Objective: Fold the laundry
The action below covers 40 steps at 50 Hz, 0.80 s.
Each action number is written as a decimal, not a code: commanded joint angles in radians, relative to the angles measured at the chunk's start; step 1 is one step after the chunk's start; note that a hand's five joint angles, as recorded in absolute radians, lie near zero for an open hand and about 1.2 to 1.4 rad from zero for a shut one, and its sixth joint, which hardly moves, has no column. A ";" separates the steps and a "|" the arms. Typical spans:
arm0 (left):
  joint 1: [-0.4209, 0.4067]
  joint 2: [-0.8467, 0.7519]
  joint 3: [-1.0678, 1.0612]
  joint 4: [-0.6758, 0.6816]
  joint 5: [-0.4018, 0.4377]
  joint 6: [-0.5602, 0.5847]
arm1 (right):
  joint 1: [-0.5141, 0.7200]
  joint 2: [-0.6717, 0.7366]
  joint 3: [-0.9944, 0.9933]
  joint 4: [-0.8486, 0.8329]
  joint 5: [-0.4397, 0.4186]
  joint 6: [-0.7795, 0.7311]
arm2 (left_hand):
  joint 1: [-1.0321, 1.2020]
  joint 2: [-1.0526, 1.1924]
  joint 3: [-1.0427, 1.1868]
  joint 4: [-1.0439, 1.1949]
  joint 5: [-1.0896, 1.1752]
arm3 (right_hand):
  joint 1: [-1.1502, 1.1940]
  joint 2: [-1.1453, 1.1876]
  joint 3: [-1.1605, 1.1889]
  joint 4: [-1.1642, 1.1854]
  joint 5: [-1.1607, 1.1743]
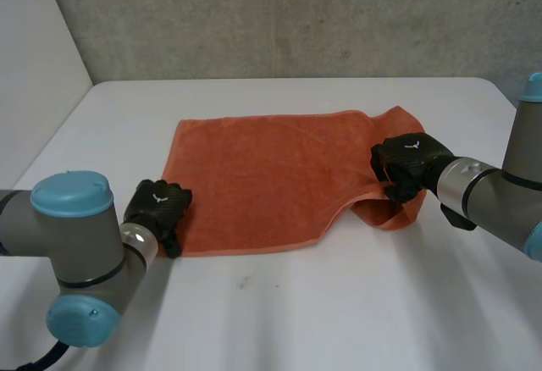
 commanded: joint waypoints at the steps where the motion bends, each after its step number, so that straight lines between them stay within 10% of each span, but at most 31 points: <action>1: 0.002 -0.011 0.020 0.000 0.000 0.000 | 0.000 0.002 0.003 -0.003 0.000 -0.001 | 0.057 0.063 0.054 0.073 0.076 | 0.432 0.223 0.215 0.209 0.231; 40: 0.020 0.009 0.074 -0.014 -0.003 0.000 | -0.010 -0.001 -0.001 -0.003 0.002 -0.002 | 0.873 0.879 0.870 0.889 0.892 | 0.432 0.223 0.215 0.209 0.231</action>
